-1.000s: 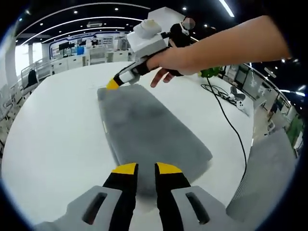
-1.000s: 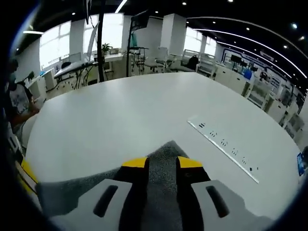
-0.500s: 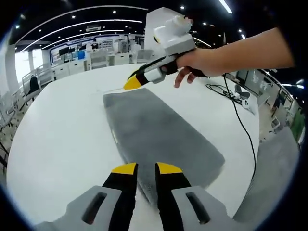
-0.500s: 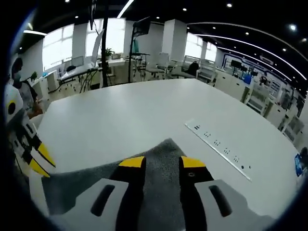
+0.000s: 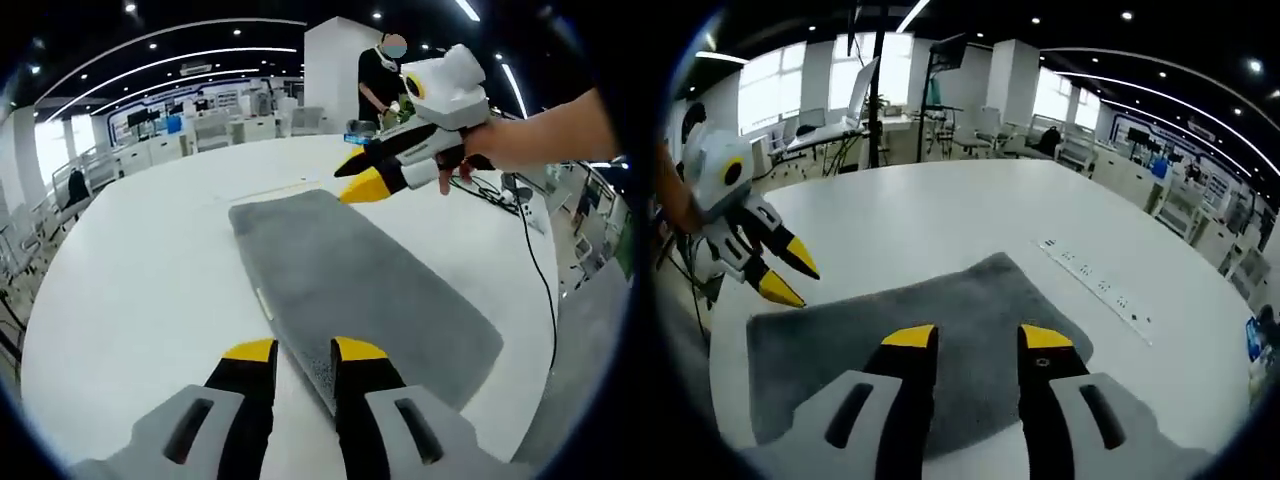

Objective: Fold the towel on the table until its edges align and the towel forms a compact rectangular stack.

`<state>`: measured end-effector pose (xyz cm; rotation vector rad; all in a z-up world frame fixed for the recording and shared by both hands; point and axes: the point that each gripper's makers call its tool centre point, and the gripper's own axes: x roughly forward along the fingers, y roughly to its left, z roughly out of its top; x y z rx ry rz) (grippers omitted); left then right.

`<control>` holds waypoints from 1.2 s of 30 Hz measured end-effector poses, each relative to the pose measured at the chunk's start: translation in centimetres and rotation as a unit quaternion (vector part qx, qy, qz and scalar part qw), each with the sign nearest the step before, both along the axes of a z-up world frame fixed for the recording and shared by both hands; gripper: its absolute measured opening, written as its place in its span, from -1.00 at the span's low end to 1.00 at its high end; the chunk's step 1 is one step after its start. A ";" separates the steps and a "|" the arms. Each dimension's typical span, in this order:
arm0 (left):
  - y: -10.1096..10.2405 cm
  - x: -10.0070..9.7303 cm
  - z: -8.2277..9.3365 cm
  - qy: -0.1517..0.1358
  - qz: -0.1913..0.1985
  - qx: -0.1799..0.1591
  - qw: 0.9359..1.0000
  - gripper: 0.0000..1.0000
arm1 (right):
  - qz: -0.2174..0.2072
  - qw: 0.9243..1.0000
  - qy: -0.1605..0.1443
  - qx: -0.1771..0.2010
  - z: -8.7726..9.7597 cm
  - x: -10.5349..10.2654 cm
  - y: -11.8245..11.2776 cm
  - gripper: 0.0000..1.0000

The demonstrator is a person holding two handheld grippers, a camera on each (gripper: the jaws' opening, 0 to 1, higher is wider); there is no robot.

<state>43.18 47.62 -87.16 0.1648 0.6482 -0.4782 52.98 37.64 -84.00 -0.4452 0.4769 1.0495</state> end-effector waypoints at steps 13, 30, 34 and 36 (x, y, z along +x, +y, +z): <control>-0.5 1.2 -2.0 0.031 0.003 0.011 0.999 -0.57 | -0.009 0.999 0.044 -0.025 -3.7 -4.6 -2.9 -0.36; -1.8 -1.5 -3.5 0.054 -0.025 0.053 0.997 -0.84 | 0.006 0.995 0.058 -0.077 -7.2 -8.1 -4.3 -0.55; -3.2 -2.2 -3.5 0.050 -0.031 0.057 0.997 -0.84 | 0.010 0.995 0.057 -0.087 -7.3 -8.8 -5.4 -0.56; -3.8 -2.4 -3.4 0.053 -0.031 0.054 0.997 -0.85 | 0.011 0.994 0.052 -0.095 -7.2 -9.2 -6.2 -0.56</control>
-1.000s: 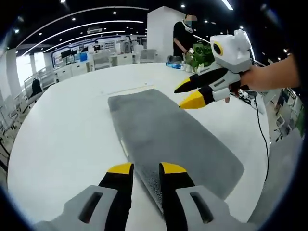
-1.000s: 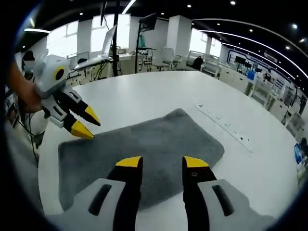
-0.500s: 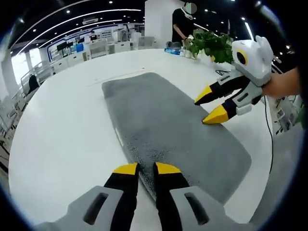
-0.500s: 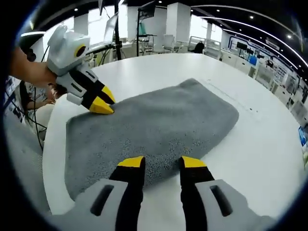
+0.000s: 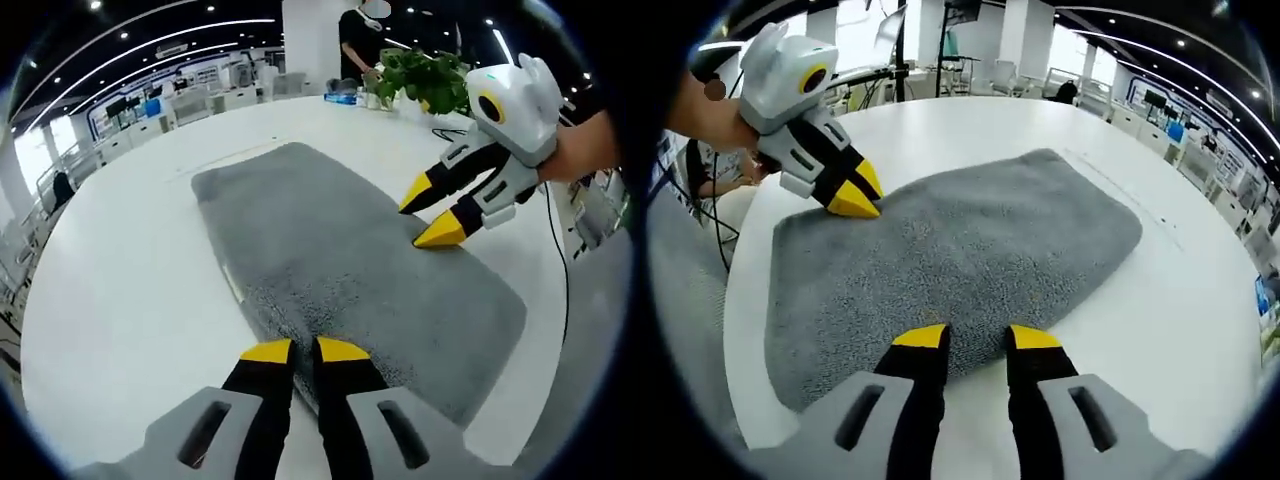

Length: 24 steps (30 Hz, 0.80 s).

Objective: Fold the towel on the table until its edges align and the towel forms a compact rectangular stack.

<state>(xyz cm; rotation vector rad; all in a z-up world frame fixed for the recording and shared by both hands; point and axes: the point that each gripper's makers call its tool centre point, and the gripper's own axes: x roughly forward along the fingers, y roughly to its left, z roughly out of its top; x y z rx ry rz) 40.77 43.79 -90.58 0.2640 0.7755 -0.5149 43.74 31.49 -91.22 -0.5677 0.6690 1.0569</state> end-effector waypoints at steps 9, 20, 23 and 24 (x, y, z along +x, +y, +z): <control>-4.2 -1.5 -0.1 0.006 -0.013 -0.014 1.000 -0.85 | 0.007 1.000 -0.010 -0.023 0.0 -1.2 -4.1 -0.58; -9.1 -2.7 -0.3 -0.001 -0.032 -0.020 0.999 -0.85 | -0.005 0.999 -0.014 -0.038 -0.1 -3.0 -9.1 -0.61; -10.1 -3.1 -0.3 0.000 -0.041 -0.017 0.999 -0.85 | -0.012 0.999 -0.011 -0.036 -0.1 -3.4 -10.0 -0.61; -10.5 -3.3 -0.4 -0.001 -0.052 -0.011 0.999 -0.85 | -0.012 0.999 -0.011 -0.037 0.0 -3.6 -10.3 -0.61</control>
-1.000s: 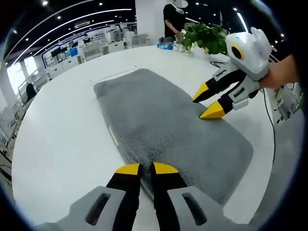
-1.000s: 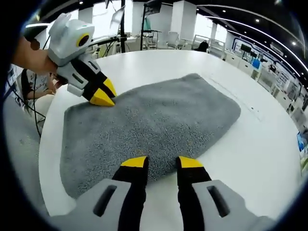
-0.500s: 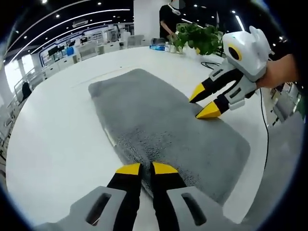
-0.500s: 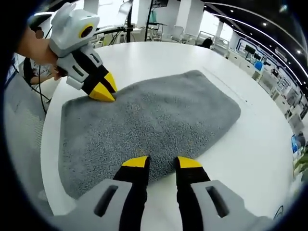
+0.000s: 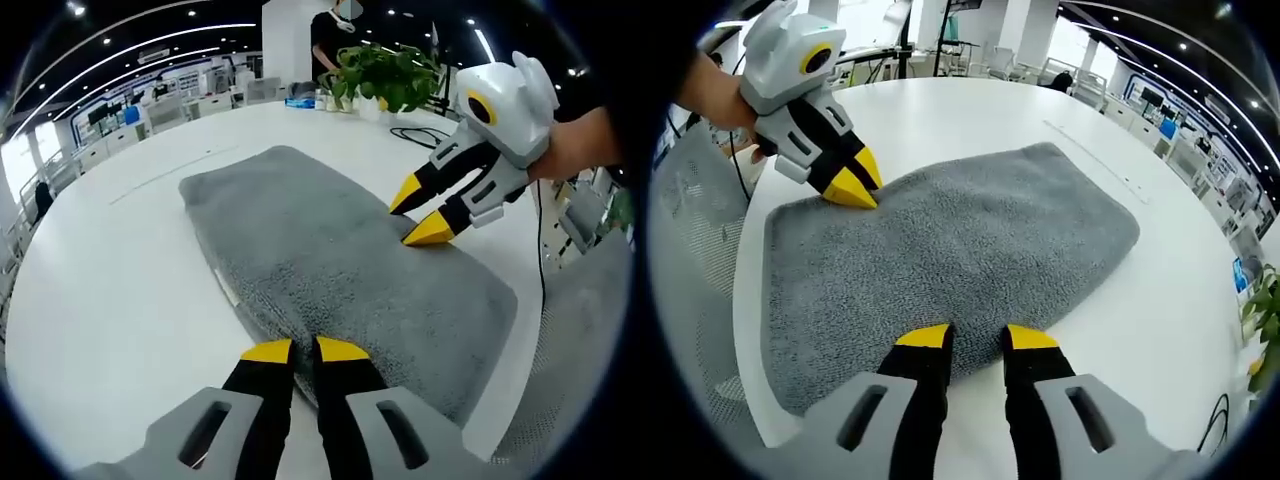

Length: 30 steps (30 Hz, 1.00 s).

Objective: Fold the towel on the table until its edges align and the towel forms a compact rectangular stack.

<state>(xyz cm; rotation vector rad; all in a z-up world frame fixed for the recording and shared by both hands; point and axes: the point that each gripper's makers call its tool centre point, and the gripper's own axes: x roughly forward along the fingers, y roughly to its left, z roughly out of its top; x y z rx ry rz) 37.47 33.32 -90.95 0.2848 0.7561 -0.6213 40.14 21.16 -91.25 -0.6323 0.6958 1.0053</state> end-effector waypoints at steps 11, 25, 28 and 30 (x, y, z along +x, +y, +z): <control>-0.7 -0.6 -0.1 -0.008 -0.006 0.013 1.000 -0.85 | -0.006 1.000 0.000 0.000 0.1 -0.9 -0.6 -0.63; 0.7 -0.4 0.6 -0.005 0.038 0.023 0.999 -0.56 | 0.038 0.999 0.001 -0.014 1.4 -2.0 -0.2 -0.54; 0.7 -0.4 0.7 -0.006 0.044 0.032 0.999 -0.56 | 0.045 0.999 0.003 0.007 2.1 -2.9 0.3 -0.53; 0.6 -0.5 0.9 -0.012 0.036 0.041 0.998 -0.59 | 0.055 0.998 0.009 0.021 2.5 -3.8 0.7 -0.52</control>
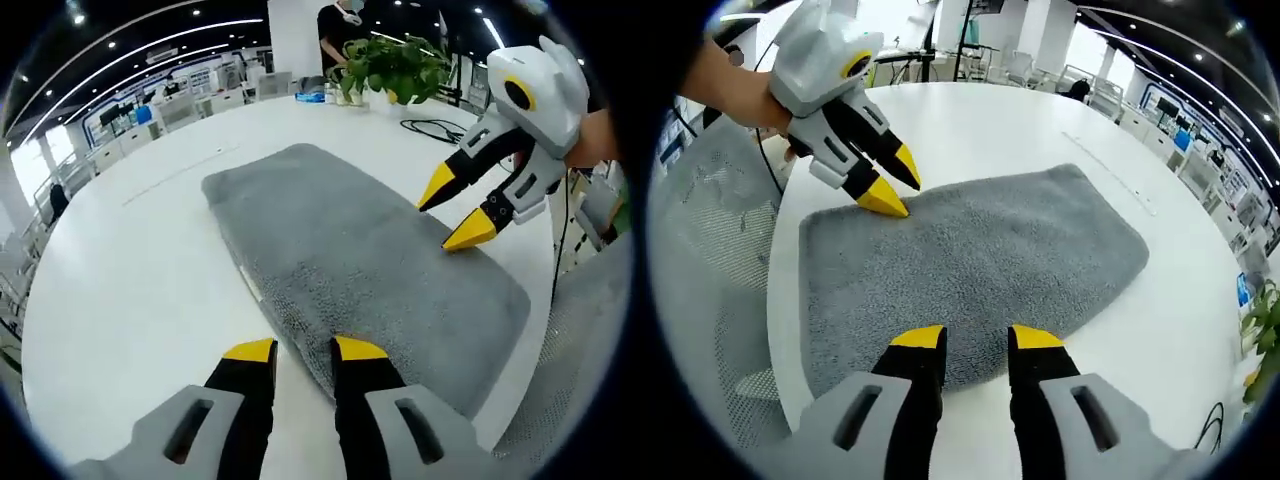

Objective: Fold the towel on the table until its edges align and the towel forms a compact rectangular stack.

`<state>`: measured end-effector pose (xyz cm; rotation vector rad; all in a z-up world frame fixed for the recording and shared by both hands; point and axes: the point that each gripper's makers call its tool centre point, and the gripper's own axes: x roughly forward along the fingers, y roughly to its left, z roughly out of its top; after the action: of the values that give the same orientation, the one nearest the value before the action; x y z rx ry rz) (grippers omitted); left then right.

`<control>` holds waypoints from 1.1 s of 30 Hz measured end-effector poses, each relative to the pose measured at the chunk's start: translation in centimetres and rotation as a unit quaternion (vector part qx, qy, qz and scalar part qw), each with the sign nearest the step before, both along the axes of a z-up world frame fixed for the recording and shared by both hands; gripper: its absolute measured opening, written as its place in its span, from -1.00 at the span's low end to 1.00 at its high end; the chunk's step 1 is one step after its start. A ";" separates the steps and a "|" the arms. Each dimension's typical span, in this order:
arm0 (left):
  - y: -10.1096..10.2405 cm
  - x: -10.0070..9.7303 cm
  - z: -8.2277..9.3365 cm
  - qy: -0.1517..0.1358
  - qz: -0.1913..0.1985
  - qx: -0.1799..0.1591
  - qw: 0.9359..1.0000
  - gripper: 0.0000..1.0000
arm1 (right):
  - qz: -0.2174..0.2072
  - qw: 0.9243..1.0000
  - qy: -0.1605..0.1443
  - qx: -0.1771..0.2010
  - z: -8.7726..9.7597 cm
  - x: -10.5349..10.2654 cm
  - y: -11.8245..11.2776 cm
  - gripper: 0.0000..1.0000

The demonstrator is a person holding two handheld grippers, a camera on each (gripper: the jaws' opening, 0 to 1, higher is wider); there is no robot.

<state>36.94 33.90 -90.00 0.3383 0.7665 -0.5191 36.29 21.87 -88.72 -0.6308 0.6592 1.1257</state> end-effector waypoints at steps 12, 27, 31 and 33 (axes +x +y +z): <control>-2.1 -2.3 3.1 -0.037 -0.112 -0.023 0.993 -0.60 | 0.079 0.996 0.027 0.027 1.2 -4.9 1.4 -0.54; -2.5 -8.5 1.4 0.008 -0.206 -0.006 0.979 -0.62 | 0.126 0.990 0.060 0.022 -0.1 -9.7 1.1 -0.46; -2.3 -9.3 0.9 0.022 -0.220 0.000 0.975 -0.59 | 0.137 0.989 0.055 0.005 -0.9 -10.4 0.7 -0.39; -2.4 -9.7 0.4 0.029 -0.231 0.005 0.972 -0.53 | 0.143 0.989 0.048 -0.007 -1.4 -10.5 0.5 -0.37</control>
<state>27.28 31.52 -89.59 0.5169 0.7483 -0.9673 25.79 22.40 -90.14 -0.7023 0.6727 1.4253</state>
